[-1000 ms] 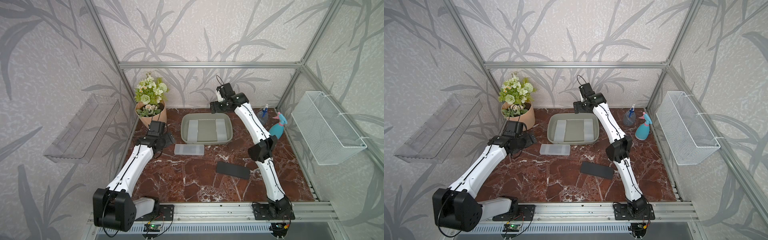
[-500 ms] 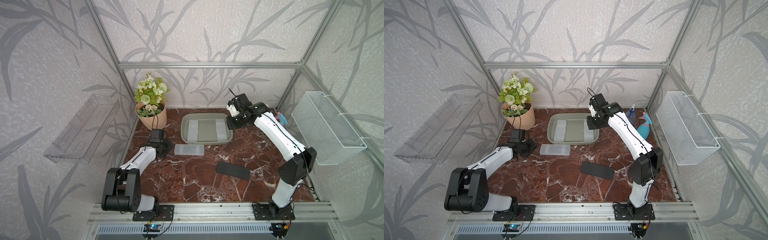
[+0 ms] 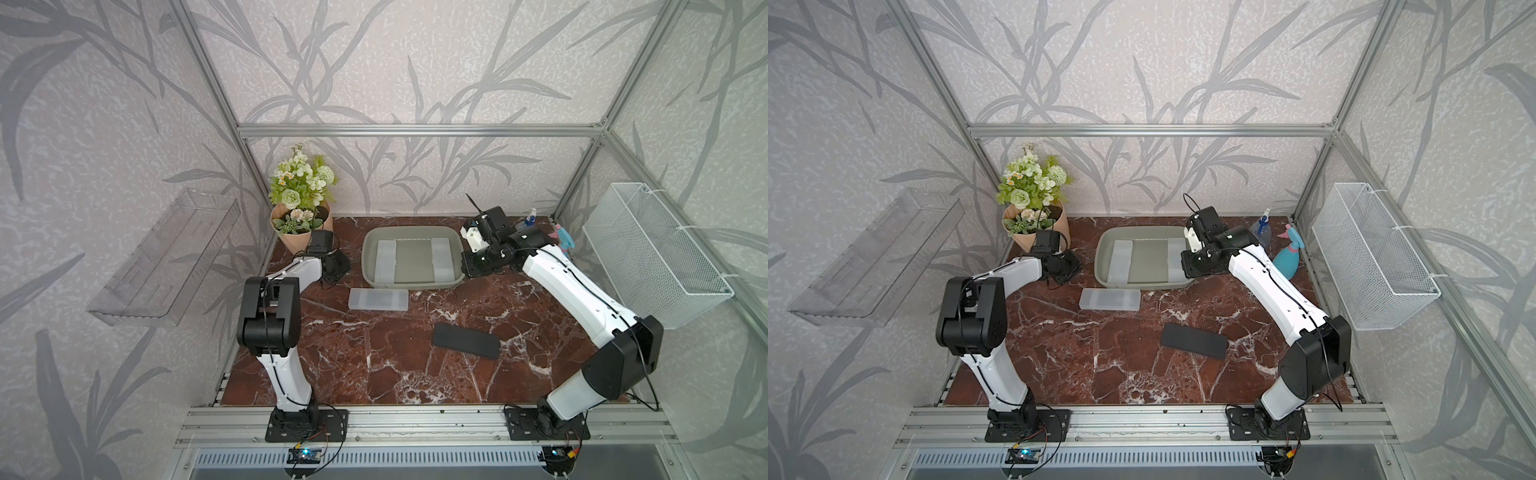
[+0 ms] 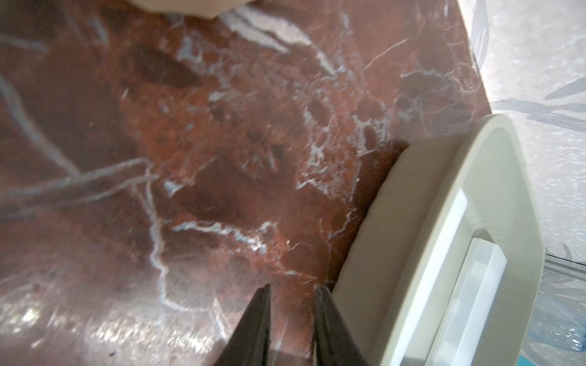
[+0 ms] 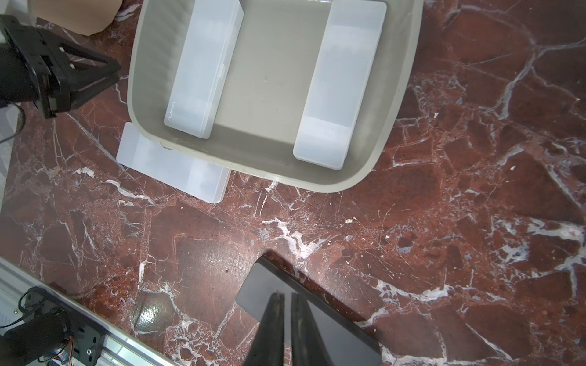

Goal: Put the pencil case into the storage box
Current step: Adjust the pencil case at the center of the board.

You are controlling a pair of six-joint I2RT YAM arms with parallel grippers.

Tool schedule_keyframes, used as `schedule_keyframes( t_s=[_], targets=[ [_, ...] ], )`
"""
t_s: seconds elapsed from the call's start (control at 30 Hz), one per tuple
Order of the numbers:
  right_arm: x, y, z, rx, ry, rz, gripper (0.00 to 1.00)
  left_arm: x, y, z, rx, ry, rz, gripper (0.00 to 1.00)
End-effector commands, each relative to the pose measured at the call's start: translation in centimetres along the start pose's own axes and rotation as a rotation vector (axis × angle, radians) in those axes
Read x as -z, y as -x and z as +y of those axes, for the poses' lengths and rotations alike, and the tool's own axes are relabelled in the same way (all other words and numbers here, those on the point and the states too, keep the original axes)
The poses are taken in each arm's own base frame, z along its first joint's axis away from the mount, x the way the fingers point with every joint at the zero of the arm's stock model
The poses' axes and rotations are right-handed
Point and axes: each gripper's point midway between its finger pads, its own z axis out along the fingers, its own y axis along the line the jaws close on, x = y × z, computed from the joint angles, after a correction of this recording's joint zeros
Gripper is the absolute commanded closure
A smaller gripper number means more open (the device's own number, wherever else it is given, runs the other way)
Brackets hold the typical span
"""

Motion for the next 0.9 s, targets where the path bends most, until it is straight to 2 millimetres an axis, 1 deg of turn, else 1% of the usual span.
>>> schedule_keyframes(
  t_s=[0.0, 0.23, 0.37, 0.5, 0.6, 0.73, 0.87],
  targets=[
    [0.7, 0.2, 0.0, 0.012, -0.004, -0.036, 0.89, -0.6, -2.4, 1.9, -0.07, 0.099, 0.1, 0.73],
    [0.1, -0.2, -0.3, 0.009, -0.014, -0.023, 0.89, -0.6, -5.7, 2.2, -0.067, 0.074, 0.173, 0.73],
    [0.0, -0.3, -0.3, 0.005, -0.011, -0.019, 0.88, -0.4, -6.9, 2.2, -0.089, 0.075, 0.207, 0.73],
    [-0.2, -0.7, -0.3, 0.005, -0.011, -0.006, 0.88, -0.2, -9.0, 2.9, -0.138, 0.108, 0.273, 0.73],
    [-0.4, -1.0, -0.4, 0.003, -0.012, 0.004, 0.88, 0.7, -10.7, 3.7, -0.168, 0.124, 0.311, 0.73],
    [-0.7, -1.6, -0.6, -0.006, -0.014, 0.017, 0.88, 2.5, -13.5, 4.5, -0.215, 0.124, 0.36, 0.73],
    [-1.1, -2.3, -0.9, -0.012, -0.018, 0.032, 0.88, 4.1, -17.8, 5.1, -0.303, 0.134, 0.437, 0.72]
  ],
)
